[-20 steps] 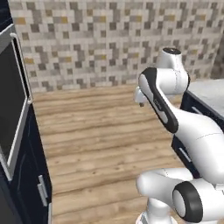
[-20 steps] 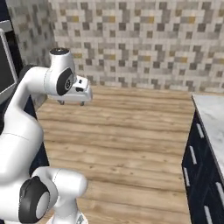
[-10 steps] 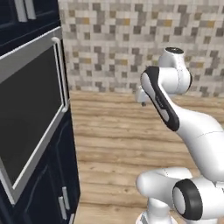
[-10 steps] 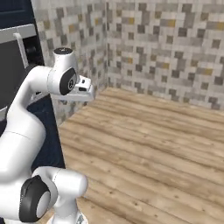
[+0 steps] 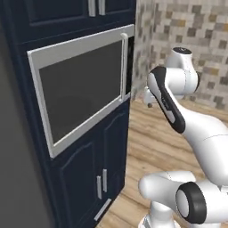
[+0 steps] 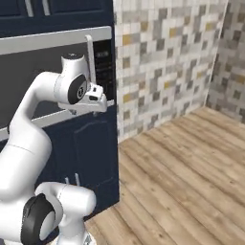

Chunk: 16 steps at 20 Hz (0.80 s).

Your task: Navigate to the microwave.

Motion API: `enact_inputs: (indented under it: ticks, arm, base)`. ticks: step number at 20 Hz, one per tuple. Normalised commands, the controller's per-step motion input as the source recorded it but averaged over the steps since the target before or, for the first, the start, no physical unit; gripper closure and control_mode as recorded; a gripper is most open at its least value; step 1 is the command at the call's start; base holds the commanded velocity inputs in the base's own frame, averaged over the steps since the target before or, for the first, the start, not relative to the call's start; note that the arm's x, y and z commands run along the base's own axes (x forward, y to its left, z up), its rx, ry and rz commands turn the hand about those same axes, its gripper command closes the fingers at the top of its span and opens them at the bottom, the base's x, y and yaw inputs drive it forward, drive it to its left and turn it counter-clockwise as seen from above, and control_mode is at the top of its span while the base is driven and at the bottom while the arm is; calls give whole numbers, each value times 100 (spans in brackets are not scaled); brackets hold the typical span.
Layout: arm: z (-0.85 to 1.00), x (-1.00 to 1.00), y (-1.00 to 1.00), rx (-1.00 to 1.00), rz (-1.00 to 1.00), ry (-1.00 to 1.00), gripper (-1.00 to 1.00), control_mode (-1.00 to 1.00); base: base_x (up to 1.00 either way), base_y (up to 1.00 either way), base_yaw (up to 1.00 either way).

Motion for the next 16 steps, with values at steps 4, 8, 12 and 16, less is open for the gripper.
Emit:
enact_inputs:
  ticks: [4,8,12,16]
  arm:
    - [0,0,0,0,0,0,-100,100]
    - [0,0,0,0,0,0,-100,100]
    - [0,0,0,0,0,0,-100,100]
    - [0,0,0,0,0,0,-100,100]
  base:
    - [43,-13,84]
    - [45,-25,76]
    - [23,-25,67]
    - [3,-36,56]
